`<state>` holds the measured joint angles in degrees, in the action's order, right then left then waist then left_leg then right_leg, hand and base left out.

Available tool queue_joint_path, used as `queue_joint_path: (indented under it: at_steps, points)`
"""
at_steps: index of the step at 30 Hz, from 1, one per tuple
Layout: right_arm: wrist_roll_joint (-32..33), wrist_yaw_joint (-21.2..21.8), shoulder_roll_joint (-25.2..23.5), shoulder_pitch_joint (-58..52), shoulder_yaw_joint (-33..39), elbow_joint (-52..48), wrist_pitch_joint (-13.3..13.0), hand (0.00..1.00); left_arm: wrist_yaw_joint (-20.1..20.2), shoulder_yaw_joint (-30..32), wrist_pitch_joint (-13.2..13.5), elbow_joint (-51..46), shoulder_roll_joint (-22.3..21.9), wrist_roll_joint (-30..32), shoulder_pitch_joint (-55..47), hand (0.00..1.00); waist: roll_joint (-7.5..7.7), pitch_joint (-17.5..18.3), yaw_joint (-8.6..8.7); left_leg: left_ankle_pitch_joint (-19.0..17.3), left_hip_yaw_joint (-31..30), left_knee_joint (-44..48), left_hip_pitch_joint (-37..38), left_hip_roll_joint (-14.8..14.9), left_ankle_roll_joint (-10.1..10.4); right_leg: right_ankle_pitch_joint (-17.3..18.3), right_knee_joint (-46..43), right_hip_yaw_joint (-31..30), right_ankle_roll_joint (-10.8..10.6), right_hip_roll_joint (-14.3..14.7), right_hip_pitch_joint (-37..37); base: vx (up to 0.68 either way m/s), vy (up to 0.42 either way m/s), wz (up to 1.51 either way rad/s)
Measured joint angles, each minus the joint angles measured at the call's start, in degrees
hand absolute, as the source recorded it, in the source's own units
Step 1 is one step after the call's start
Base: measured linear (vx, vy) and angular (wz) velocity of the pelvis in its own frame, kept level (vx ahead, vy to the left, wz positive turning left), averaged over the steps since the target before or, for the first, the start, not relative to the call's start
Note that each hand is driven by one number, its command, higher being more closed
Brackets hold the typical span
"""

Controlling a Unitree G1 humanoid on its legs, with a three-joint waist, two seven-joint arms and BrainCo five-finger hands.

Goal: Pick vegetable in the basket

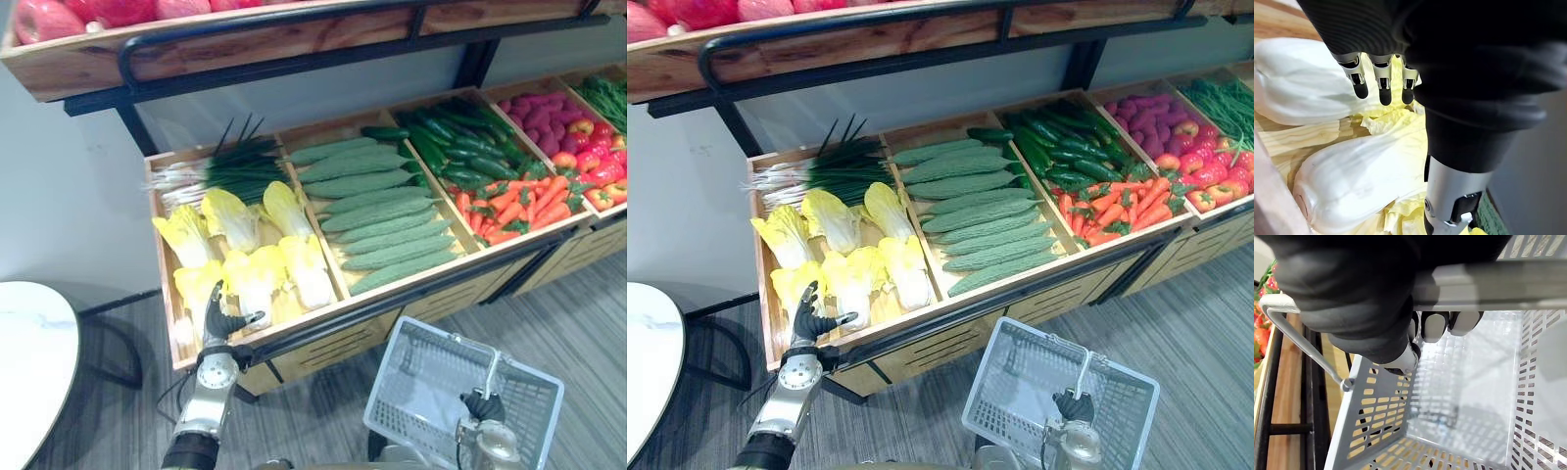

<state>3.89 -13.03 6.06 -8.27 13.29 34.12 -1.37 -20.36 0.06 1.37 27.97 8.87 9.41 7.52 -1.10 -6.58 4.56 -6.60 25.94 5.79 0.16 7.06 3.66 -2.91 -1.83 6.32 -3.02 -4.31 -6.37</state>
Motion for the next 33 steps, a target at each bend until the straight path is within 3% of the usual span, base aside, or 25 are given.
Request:
queue_joint_path:
  at_steps: [1, 5, 9, 16, 24, 29, 33]
  points:
    - [0.0, 0.3, 0.0, 0.3, 0.0, -0.2, 0.0, 1.00, -0.9, 0.0, 0.1, 0.7, 0.4, 0.4, 1.1, 1.00, 0.01, -0.3, -0.04, 0.0, 0.4, 0.1, -0.4, 0.1, 0.0, -0.2, 0.1, -0.3, 0.1, 0.2, -0.5, 0.06, -0.023, -0.23]
    - [0.0, 0.9, 0.0, 2.1, -0.4, -1.6, -0.2, 1.00, -2.1, 0.0, 0.4, 6.3, 4.3, 0.4, 8.0, 1.00, -0.07, -1.9, 0.92, 0.0, 1.0, 0.1, -2.2, 0.5, 0.0, -0.5, 0.2, -1.9, 0.4, 0.9, -3.2, 0.04, -0.034, -0.23]
    - [0.1, 1.6, 0.3, 2.4, -0.4, -2.0, -0.6, 1.00, -2.1, 0.5, 0.3, 11.2, 4.6, 0.2, 14.2, 1.00, 0.23, -3.7, 1.43, 0.0, 1.3, 0.1, -2.8, 0.9, 0.1, -0.9, 0.8, -2.4, 0.6, 1.4, -4.0, 0.01, -0.041, -0.18]
    - [1.3, 2.1, 1.0, 3.3, -0.5, -3.0, -0.6, 1.00, -0.9, 0.8, 1.5, 11.4, 7.0, -4.9, 14.4, 1.00, 0.12, -4.5, 2.47, -0.1, 1.3, 0.1, -2.8, 0.7, 0.3, -0.9, 1.2, -2.5, 0.6, 1.2, -3.9, 0.00, -0.015, -0.01]
    - [1.3, 2.0, 0.9, 0.6, 0.5, -7.4, -0.6, 1.00, 0.4, 0.6, 1.4, -5.1, 4.5, -8.9, 3.9, 1.00, -0.87, -5.0, 2.52, -0.1, -1.1, 0.1, -0.3, 0.6, 0.3, -0.8, 2.2, 0.0, 0.4, 0.2, 0.5, -0.02, -0.007, 0.17]
    - [1.3, 2.0, 0.9, -0.9, 1.7, -8.6, -0.6, 1.00, 0.5, 0.6, 2.0, -17.2, 0.5, -9.4, -3.5, 1.00, -1.54, -5.0, 2.17, 0.0, -3.9, 0.1, 0.3, 0.0, 0.2, -0.6, 2.2, 1.7, 0.2, 0.1, 2.6, -0.07, -0.013, 0.25]
    - [1.3, 2.0, 0.6, -3.4, 3.3, -10.5, -0.7, 1.00, 0.4, 0.6, 3.5, -23.3, -1.8, -9.4, -6.8, 1.00, -2.74, -4.3, 0.85, 0.0, -5.6, -0.9, 0.4, -0.1, 0.1, 0.3, 1.7, 2.4, -0.3, -0.1, 3.4, -0.10, -0.028, 0.19]
